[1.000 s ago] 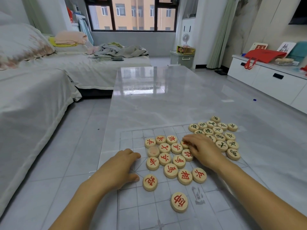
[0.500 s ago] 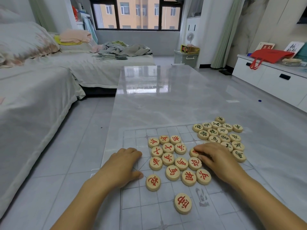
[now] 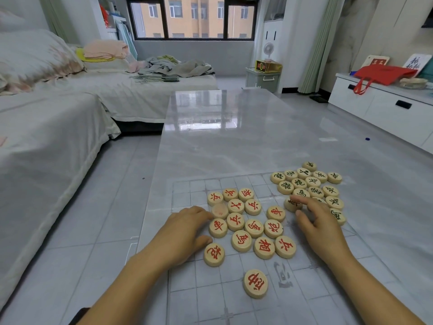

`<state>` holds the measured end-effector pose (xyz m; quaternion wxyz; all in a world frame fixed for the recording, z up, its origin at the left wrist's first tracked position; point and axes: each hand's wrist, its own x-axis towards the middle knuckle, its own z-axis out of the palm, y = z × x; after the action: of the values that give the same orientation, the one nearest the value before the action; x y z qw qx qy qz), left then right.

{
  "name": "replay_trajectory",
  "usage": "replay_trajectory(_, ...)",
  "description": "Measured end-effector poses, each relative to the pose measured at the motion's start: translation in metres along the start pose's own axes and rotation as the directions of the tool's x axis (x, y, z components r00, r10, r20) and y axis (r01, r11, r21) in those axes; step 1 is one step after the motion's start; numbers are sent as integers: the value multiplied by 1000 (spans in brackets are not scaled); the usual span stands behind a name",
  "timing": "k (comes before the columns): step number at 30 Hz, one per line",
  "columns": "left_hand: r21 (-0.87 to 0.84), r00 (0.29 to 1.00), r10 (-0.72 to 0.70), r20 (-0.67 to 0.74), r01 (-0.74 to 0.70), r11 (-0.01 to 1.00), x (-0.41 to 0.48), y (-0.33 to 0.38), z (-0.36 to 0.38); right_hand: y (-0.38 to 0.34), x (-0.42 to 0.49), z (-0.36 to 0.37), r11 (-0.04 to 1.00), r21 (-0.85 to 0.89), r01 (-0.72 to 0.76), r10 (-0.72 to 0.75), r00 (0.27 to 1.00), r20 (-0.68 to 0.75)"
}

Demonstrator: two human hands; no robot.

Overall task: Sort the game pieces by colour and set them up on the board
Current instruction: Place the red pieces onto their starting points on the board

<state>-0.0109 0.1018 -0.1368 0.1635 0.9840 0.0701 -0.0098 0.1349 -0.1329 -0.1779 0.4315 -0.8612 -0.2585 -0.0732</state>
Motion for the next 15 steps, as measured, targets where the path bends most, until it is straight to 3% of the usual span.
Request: replay_trajectory(15, -9, 1000, -21, -10, 21, 1000, 1, -4, 0, -1, -1, -3, 962, 243, -123, 124, 992, 11)
